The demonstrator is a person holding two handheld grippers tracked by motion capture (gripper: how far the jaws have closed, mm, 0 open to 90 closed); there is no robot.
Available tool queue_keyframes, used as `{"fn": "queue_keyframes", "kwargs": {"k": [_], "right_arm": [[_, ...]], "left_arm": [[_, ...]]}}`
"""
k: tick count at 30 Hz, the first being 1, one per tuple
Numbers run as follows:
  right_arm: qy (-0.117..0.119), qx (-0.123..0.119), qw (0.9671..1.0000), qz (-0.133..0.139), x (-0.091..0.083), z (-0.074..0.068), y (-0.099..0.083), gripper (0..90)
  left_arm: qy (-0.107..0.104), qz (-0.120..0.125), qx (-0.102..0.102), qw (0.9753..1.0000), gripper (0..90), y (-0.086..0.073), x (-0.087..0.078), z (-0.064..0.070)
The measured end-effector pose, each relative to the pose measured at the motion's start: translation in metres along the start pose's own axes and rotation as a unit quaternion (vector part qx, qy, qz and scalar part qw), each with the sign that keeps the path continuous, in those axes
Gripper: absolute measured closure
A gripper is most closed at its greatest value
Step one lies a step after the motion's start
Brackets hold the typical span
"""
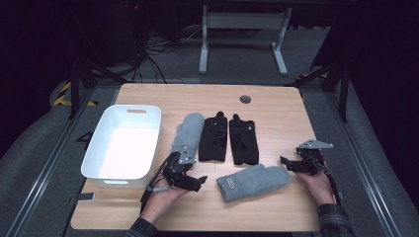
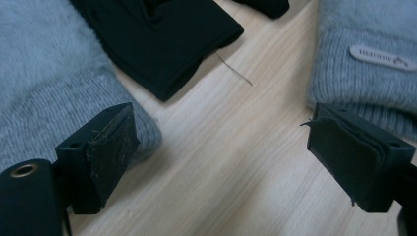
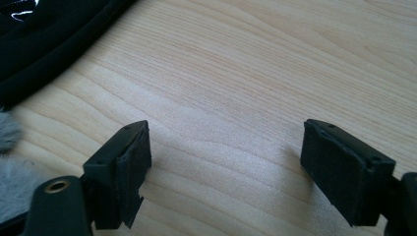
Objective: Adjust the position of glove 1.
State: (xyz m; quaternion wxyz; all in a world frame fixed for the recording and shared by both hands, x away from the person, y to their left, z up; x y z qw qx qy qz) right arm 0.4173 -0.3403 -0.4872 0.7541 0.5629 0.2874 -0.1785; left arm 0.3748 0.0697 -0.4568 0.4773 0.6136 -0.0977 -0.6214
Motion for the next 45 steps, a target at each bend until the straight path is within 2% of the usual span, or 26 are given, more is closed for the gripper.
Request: {"fn": "queue_keyframes", "kwargs": {"k": [4, 7, 13, 15, 21, 23, 25, 31, 35, 45], "right_arm": [[0.0, 0.0, 1.0, 0.0, 0.0, 0.0, 0.0, 19.9], [0.0, 0.0, 1.0, 0.0, 0.0, 0.0, 0.0, 19.9], [0.0, 0.0, 1.0, 0.0, 0.0, 0.0, 0.0, 19.9], [0.0, 0.0, 1.0, 0.0, 0.0, 0.0, 0.0, 19.9], [0.0, 0.0, 1.0, 0.0, 0.0, 0.0, 0.0, 19.9], [0.0, 0.0, 1.0, 0.0, 0.0, 0.0, 0.0, 20.0], [0.0, 0.0, 1.0, 0.0, 0.0, 0.0, 0.0, 20.0], [0.0, 0.0, 1.0, 0.0, 0.0, 0.0, 0.0, 20.0], [0.0, 0.0, 1.0, 0.0, 0.0, 0.0, 0.0, 20.0], [0.001, 0.0, 1.0, 0.0, 0.0, 0.0, 0.0, 20.1]], "left_arm": [[0.007, 0.012, -0.009, 0.9999, 14.4, 0.009, 0.001, -0.003], [0.008, 0.011, -0.016, 0.9998, 15.1, 0.015, 0.001, -0.007], [0.027, 0.01, -0.023, 0.9993, 15.6, 0.029, 0.0, -0.02], [0.034, 0.019, -0.027, 0.9989, 15.6, 0.034, 0.0, -0.025], [0.054, 0.015, -0.037, 0.9978, 15.5, 0.043, 0.003, -0.039], [0.057, 0.024, -0.047, 0.9969, 15.6, 0.045, 0.003, -0.044], [0.065, 0.016, -0.053, 0.9963, 15.5, 0.046, 0.005, -0.049], [0.088, 0.02, -0.068, 0.9936, 15.5, 0.052, 0.01, -0.064], [0.099, 0.013, -0.077, 0.992, 15.1, 0.058, 0.015, -0.075], [0.136, -0.007, -0.108, 0.9848, 12.7, 0.058, 0.025, -0.094]]}}
Point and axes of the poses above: each handheld gripper's, and its own axes: x roughly forward along the jaws, y roughly out of its top, z roughly to its right, the point moved 3 cm from there along x, roughly forward along the jaws, and after that the axes turned 15 degrees about -y, right-handed, at the moved point
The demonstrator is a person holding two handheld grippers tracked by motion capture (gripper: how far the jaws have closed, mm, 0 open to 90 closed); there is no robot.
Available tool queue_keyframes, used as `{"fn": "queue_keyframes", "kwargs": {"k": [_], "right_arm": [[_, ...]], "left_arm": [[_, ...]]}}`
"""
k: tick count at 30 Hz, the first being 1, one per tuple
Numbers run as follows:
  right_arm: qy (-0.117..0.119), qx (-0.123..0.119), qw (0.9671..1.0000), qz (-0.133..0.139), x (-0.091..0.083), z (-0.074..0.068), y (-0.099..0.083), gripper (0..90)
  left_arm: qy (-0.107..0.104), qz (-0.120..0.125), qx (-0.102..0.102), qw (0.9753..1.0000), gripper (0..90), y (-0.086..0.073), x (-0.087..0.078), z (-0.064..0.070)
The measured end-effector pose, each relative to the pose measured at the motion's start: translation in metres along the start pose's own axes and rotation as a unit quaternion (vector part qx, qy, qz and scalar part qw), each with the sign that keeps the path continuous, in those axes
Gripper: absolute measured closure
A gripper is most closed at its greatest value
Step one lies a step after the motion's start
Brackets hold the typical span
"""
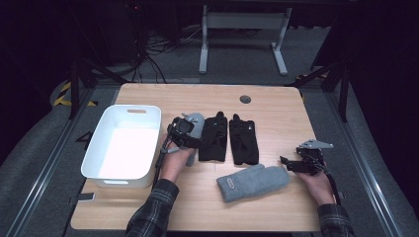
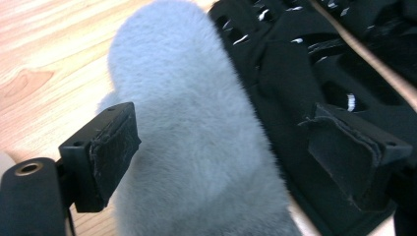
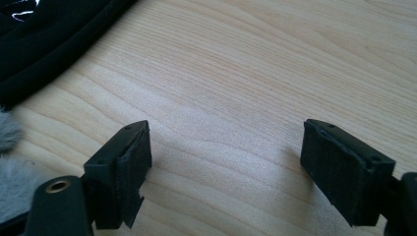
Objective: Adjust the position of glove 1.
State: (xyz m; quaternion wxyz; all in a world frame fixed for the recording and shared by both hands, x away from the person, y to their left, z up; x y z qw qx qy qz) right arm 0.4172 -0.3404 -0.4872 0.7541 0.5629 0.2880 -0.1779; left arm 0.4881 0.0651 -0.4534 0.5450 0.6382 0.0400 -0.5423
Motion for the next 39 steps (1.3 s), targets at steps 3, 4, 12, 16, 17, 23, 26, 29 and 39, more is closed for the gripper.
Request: {"fn": "queue_keyframes", "kwargs": {"k": [3, 4, 12, 16, 17, 23, 26, 29, 39], "right_arm": [[0.0, 0.0, 1.0, 0.0, 0.0, 0.0, 0.0, 20.2], [0.0, 0.0, 1.0, 0.0, 0.0, 0.0, 0.0, 20.2], [0.0, 0.0, 1.0, 0.0, 0.0, 0.0, 0.0, 20.3], [0.0, 0.0, 1.0, 0.0, 0.0, 0.0, 0.0, 20.2], [0.0, 0.0, 1.0, 0.0, 0.0, 0.0, 0.0, 20.2], [0.0, 0.0, 1.0, 0.0, 0.0, 0.0, 0.0, 20.3], [0.0, 0.0, 1.0, 0.0, 0.0, 0.0, 0.0, 20.3], [0.0, 0.0, 1.0, 0.0, 0.0, 0.0, 0.0, 20.3], [0.0, -0.001, 1.0, 0.001, 0.0, 0.0, 0.0, 20.5]], "left_arm": [[0.005, -0.009, -0.012, 0.9999, 11.2, -0.003, 0.005, -0.007], [0.007, -0.011, -0.015, 0.9998, 10.0, -0.004, 0.006, -0.009], [0.019, -0.037, -0.027, 0.9988, 7.1, -0.009, 0.018, -0.015], [0.016, -0.052, -0.037, 0.9979, 6.6, -0.013, 0.023, -0.018], [0.013, -0.055, -0.039, 0.9976, 6.5, -0.013, 0.023, -0.019], [0.001, -0.05, -0.06, 0.9969, 10.2, -0.015, 0.022, -0.02], [0.004, -0.041, -0.063, 0.9971, 17.0, -0.015, 0.021, -0.019], [0.004, -0.042, -0.065, 0.997, 26.6, -0.014, 0.018, -0.017], [-0.003, -0.029, -0.066, 0.9974, 54.4, -0.013, 0.011, -0.016]]}}
Point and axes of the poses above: each handheld gripper's, and its own axes: x roughly forward along the jaws, y roughly out of its top, z roughly to its right, the point moved 3 cm from there along x, roughly forward along the jaws, and after that the axes turned 15 degrees about -y, right-handed, at the moved point
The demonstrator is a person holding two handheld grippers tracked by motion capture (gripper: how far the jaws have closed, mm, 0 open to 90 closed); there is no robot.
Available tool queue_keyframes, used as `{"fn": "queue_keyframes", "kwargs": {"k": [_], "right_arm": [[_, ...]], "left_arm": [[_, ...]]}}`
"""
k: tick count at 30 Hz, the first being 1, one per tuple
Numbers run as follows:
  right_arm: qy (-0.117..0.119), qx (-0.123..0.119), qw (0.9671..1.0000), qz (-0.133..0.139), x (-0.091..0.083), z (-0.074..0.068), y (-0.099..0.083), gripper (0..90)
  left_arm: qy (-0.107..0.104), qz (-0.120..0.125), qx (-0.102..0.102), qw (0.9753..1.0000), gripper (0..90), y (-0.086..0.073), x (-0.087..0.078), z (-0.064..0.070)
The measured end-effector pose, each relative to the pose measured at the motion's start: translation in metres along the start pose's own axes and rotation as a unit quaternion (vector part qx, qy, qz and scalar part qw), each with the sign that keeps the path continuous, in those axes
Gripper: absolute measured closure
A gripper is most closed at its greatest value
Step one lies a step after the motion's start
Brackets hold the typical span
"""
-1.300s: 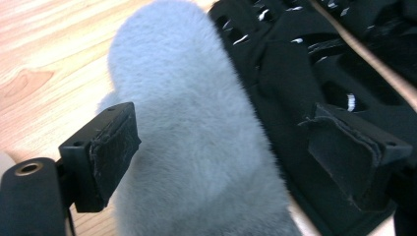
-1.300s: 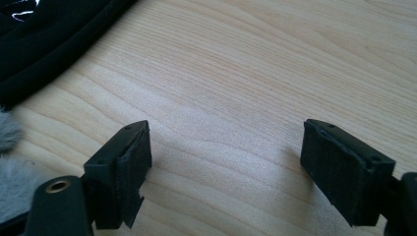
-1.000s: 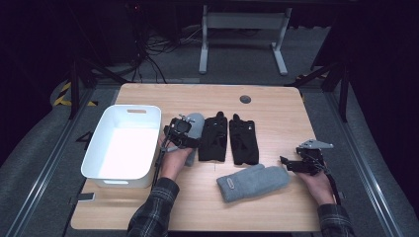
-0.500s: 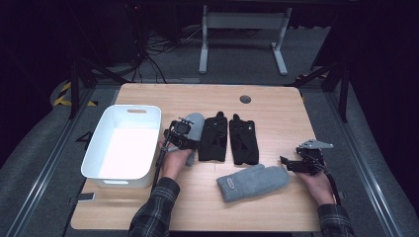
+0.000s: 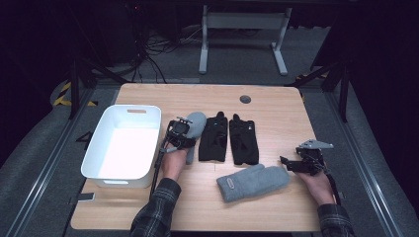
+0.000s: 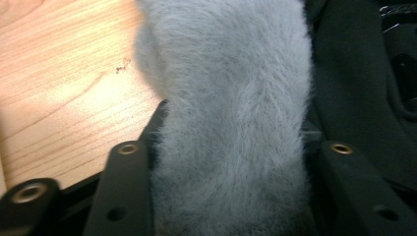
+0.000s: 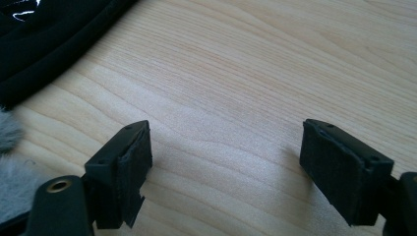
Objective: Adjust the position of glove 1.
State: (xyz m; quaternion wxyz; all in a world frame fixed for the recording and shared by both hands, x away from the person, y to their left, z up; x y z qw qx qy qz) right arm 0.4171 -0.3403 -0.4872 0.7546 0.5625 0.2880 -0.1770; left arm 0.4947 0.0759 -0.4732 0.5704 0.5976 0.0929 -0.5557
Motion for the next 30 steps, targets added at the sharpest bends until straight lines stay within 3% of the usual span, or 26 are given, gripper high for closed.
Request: {"fn": "queue_keyframes", "kwargs": {"k": [7, 16, 21, 30], "right_arm": [[0.0, 0.0, 1.0, 0.0, 0.0, 0.0, 0.0, 20.6], [0.0, 0.0, 1.0, 0.0, 0.0, 0.0, 0.0, 20.7], [0.0, 0.0, 1.0, 0.0, 0.0, 0.0, 0.0, 20.7], [0.0, 0.0, 1.0, 0.0, 0.0, 0.0, 0.0, 20.7]], "left_arm": [[-0.003, 0.004, 0.003, 1.0, 60.0, 0.001, -0.008, 0.004], [-0.009, 0.018, 0.013, 0.9997, 60.1, 0.009, -0.024, 0.011], [-0.033, 0.026, 0.031, 0.9986, 60.4, 0.015, -0.036, 0.019], [-0.081, 0.027, 0.063, 0.9944, 60.8, 0.019, -0.046, 0.035]]}}
Point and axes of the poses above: each handheld gripper's, and its own axes: x roughly forward along the jaws, y roughly out of its top, z roughly to its right, the point moved 3 cm from there along x, roughly forward along the jaws, and after that the axes turned 15 degrees about -y, right-handed, at the moved point
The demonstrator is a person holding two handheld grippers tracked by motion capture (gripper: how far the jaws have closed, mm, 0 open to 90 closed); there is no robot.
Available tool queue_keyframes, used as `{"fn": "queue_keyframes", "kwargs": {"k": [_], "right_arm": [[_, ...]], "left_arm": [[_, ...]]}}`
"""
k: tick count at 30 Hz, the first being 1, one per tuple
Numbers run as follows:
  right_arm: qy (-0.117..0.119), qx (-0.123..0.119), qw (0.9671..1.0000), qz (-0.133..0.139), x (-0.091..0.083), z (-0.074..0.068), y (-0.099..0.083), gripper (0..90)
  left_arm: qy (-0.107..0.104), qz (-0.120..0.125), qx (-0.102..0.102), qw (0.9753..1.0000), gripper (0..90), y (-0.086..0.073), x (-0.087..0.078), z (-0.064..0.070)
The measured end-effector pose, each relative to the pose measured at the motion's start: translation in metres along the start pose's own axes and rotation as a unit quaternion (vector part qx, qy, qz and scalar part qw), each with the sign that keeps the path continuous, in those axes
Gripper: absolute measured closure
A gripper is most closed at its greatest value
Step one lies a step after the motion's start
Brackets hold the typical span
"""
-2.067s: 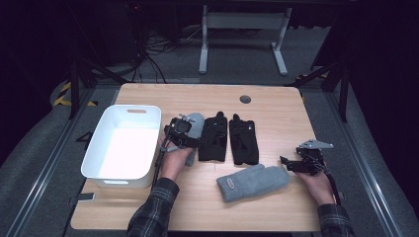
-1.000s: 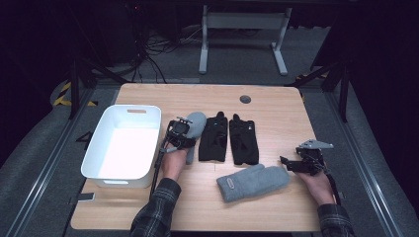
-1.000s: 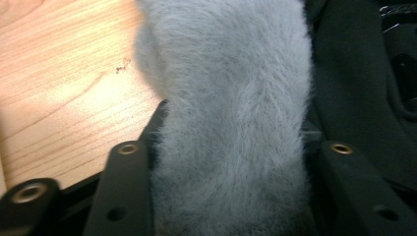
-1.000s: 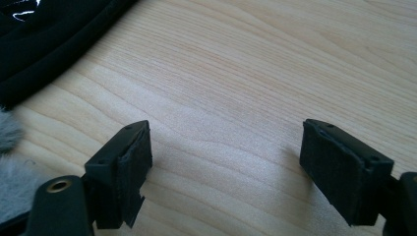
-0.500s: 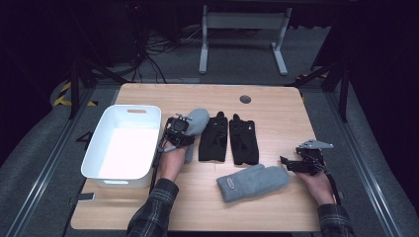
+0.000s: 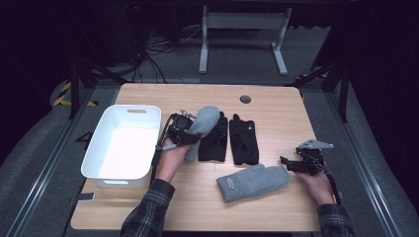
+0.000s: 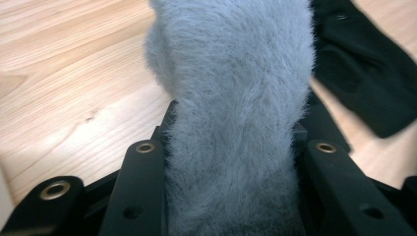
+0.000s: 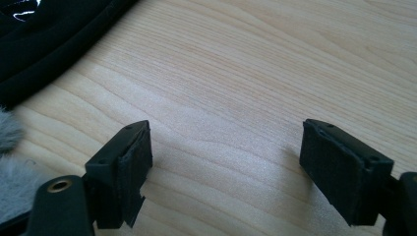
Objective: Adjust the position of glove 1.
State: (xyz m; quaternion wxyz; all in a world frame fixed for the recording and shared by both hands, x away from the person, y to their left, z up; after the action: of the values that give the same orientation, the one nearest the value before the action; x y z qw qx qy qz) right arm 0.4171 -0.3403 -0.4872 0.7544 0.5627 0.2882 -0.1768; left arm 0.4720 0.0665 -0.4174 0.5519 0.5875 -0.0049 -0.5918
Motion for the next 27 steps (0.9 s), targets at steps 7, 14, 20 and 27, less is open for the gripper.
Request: {"fn": "queue_keyframes", "kwargs": {"k": [7, 14, 20, 27], "right_arm": [[0.0, 0.0, 1.0, 0.0, 0.0, 0.0, 0.0, 20.7], [0.0, 0.0, 1.0, 0.0, 0.0, 0.0, 0.0, 20.7], [0.0, 0.0, 1.0, 0.0, 0.0, 0.0, 0.0, 20.7], [0.0, 0.0, 1.0, 0.0, 0.0, 0.0, 0.0, 20.7]], "left_arm": [[-0.042, -0.005, 0.039, 0.9983, 61.1, 0.002, -0.005, 0.018], [-0.07, -0.006, 0.074, 0.9948, 61.2, 0.004, -0.008, 0.035], [-0.1, -0.017, 0.105, 0.9893, 61.2, 0.005, -0.009, 0.056], [-0.121, -0.031, 0.129, 0.9838, 61.2, 0.005, -0.007, 0.077]]}}
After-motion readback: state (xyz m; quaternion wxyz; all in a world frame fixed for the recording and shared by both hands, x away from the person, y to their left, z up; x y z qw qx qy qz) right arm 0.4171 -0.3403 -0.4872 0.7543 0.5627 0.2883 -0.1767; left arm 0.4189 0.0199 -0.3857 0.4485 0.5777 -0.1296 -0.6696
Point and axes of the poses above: each handheld gripper's, and its own axes: x roughly forward along the jaws, y roughly out of its top, z roughly to its right, the point moved 3 cm from there along x, roughly forward along the jaws, and after that the axes turned 15 degrees about -y, right-handed, at the moved point
